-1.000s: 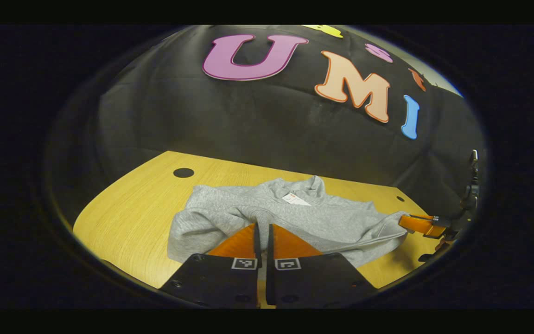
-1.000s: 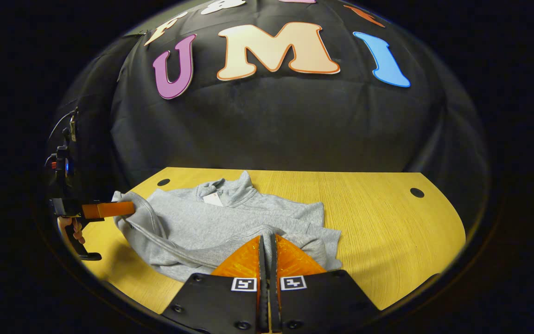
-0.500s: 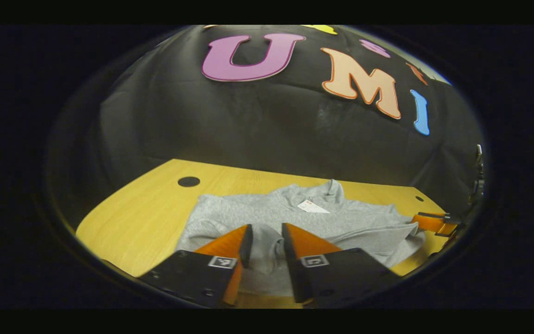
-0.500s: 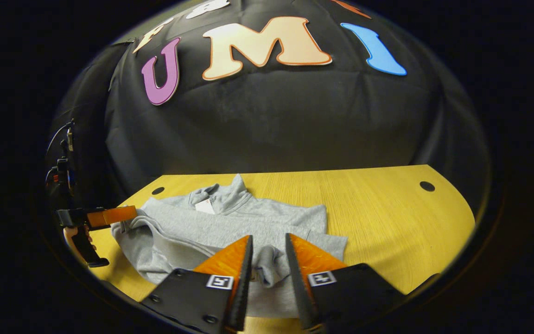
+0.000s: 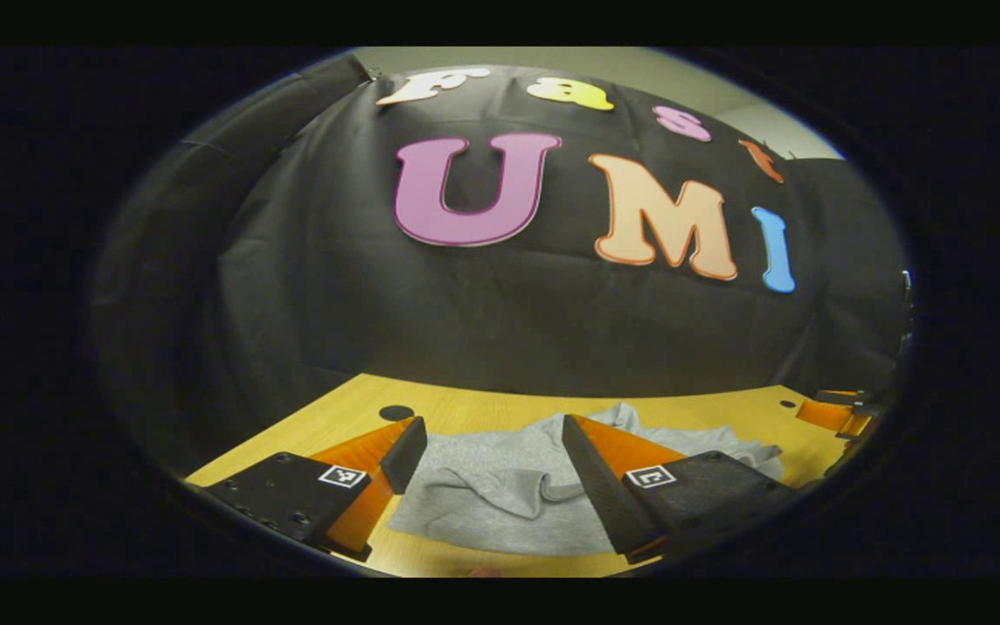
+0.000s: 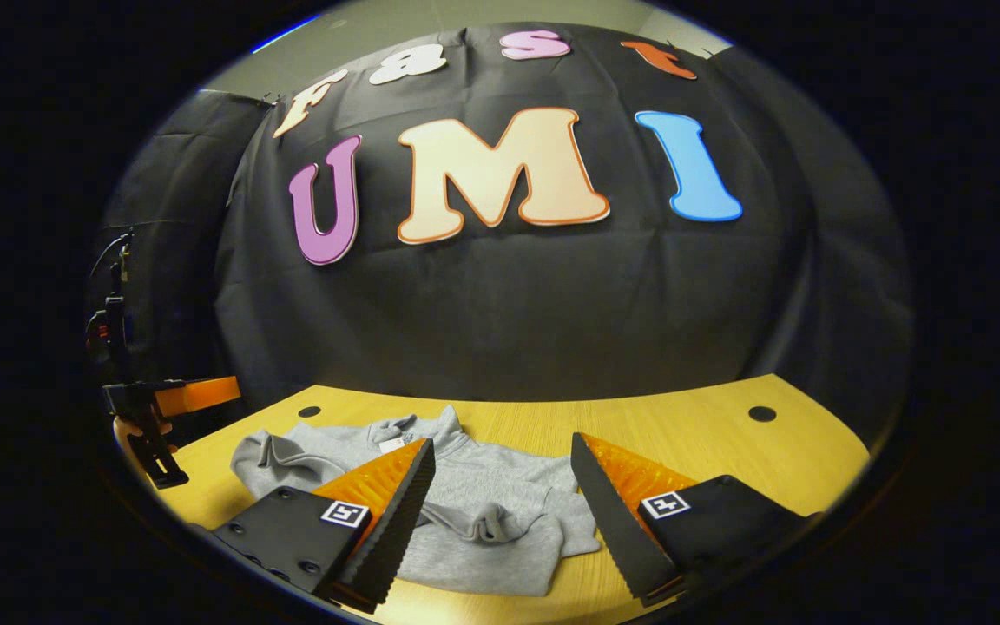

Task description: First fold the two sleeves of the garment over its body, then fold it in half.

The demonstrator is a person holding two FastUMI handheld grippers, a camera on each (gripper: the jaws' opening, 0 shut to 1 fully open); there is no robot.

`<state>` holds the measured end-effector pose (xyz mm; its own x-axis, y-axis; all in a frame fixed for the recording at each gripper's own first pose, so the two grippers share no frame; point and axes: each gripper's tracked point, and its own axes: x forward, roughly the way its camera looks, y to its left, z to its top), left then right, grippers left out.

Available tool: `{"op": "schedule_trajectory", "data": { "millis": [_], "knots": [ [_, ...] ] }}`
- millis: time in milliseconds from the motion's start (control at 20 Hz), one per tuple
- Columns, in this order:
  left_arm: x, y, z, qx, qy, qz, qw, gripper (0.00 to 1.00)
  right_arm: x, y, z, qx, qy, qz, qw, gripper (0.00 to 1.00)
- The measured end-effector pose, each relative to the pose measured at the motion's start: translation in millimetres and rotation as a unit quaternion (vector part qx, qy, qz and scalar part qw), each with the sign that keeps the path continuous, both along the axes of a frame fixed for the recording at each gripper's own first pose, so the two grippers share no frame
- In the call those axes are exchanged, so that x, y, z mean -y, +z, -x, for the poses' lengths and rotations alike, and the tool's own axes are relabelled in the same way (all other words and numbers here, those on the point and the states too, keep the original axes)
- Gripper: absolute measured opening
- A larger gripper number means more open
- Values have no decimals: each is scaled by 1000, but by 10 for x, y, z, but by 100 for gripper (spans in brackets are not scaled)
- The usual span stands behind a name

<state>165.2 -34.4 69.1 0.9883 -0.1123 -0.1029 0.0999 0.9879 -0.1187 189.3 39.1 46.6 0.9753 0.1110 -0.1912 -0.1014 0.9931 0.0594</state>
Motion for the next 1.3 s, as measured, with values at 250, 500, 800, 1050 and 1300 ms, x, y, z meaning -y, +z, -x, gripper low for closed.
{"op": "schedule_trajectory", "data": {
  "millis": [250, 500, 800, 1050, 1300],
  "knots": [
    [-193, 96, 607, 36, 16, -53, 998, 93, -28, 169, 725, 36, 10, -5, 999, 98],
    [-257, -5, 1138, 70, 20, -87, 994, 95, -79, 172, 1365, 76, 18, -18, 997, 97],
    [-189, -410, 1511, 57, 2, -57, 997, 96, -71, -10, 1821, 90, 14, -30, 995, 97],
    [-249, -633, 1503, 39, 9, -47, 998, 95, 33, -206, 1860, 79, -2, -21, 997, 97],
    [-243, -705, 1477, 26, 10, -43, 999, 95, -5, -279, 1852, 67, 4, -23, 997, 97]
  ]
}}
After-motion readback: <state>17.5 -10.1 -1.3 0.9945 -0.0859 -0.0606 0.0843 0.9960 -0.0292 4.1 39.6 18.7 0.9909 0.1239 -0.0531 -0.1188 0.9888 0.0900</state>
